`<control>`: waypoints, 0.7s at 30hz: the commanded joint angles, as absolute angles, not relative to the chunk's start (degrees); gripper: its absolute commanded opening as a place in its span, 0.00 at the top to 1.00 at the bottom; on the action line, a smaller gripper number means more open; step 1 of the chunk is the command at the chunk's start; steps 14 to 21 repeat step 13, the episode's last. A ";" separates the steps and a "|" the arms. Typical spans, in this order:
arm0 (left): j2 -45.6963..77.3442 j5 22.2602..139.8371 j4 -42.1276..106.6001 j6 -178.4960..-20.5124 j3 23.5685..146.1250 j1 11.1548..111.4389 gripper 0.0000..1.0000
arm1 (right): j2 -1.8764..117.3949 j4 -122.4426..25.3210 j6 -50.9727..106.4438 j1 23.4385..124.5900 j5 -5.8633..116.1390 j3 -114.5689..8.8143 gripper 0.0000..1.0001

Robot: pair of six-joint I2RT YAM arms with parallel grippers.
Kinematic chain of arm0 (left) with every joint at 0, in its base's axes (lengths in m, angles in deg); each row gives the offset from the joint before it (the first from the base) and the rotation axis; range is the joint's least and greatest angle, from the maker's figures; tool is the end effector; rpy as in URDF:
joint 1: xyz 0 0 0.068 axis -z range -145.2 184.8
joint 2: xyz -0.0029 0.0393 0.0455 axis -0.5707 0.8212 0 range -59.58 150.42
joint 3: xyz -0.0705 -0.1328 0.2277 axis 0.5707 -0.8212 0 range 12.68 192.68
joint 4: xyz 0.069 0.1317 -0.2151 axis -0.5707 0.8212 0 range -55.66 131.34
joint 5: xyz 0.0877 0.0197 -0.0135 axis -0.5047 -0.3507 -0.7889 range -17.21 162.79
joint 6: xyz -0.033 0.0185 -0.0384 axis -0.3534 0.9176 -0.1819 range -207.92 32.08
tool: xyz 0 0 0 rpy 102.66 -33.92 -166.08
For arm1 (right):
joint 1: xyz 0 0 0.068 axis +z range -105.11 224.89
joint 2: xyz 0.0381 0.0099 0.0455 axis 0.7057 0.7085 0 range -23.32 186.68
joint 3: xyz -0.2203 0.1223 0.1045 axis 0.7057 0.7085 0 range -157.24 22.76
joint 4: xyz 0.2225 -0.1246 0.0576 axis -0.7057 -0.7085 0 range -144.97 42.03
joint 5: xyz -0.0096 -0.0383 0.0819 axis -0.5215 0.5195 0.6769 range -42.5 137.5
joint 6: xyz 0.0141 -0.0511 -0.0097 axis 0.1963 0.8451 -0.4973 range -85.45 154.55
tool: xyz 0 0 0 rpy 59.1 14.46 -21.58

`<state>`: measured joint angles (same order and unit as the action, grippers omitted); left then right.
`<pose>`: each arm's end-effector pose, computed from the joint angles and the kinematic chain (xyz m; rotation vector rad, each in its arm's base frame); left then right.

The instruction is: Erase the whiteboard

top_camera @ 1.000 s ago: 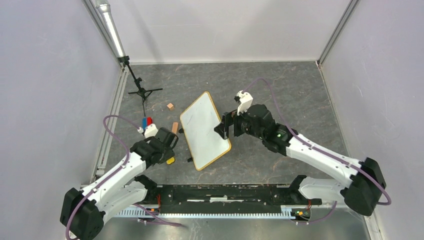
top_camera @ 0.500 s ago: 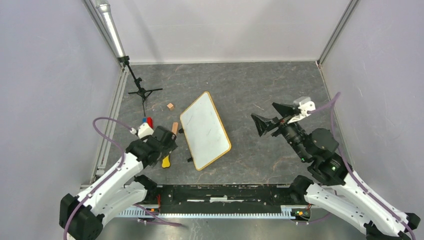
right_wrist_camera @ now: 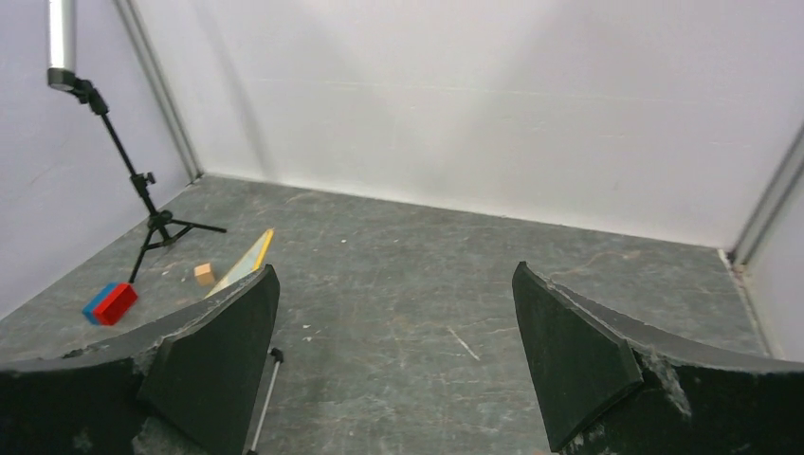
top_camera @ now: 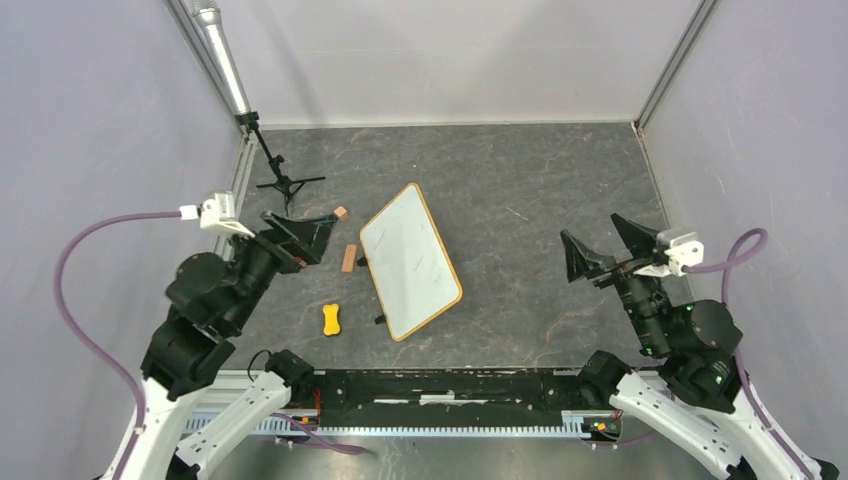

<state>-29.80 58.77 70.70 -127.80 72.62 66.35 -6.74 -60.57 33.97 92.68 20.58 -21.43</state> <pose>0.0731 -0.0348 0.4080 -0.3138 1.7006 -0.7287 0.0512 0.0324 0.3830 -0.1476 1.3411 0.4065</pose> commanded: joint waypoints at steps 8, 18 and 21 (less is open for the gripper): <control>-29.39 67.45 61.27 -109.84 85.98 66.03 0.00 | -14.92 -60.87 37.70 92.79 13.77 -24.18 0.02; -30.83 66.04 60.74 -109.72 85.74 66.01 0.00 | -13.41 -63.27 36.16 92.79 8.24 -24.85 0.02; -30.83 66.04 60.74 -109.72 85.74 66.01 0.00 | -13.41 -63.27 36.16 92.79 8.24 -24.85 0.02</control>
